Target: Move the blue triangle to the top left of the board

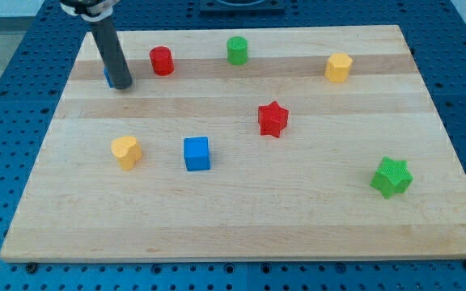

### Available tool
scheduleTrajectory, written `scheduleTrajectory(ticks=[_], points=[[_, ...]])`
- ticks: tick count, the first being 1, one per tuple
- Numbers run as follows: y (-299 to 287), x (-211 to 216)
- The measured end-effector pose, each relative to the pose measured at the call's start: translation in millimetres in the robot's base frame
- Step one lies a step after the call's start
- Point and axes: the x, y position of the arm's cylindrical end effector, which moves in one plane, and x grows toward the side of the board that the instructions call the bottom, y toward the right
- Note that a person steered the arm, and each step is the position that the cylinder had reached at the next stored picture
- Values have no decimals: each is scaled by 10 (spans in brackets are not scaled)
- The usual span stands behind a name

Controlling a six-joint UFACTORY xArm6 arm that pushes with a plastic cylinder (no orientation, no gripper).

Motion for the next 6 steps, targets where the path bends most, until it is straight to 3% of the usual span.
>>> scheduleTrajectory(ticks=[2,6], points=[[-475,0],[-229,2]])
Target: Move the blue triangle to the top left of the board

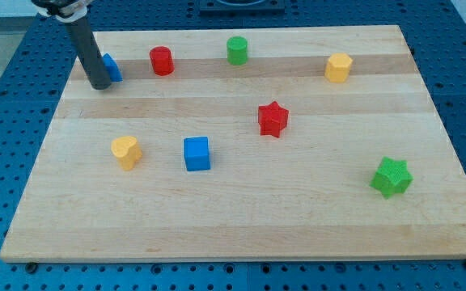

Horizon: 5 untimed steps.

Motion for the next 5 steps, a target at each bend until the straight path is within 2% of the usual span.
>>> scheduleTrajectory(ticks=[1,3,4,5], points=[[3,-9],[5,-476],[16,-515],[332,-278]])
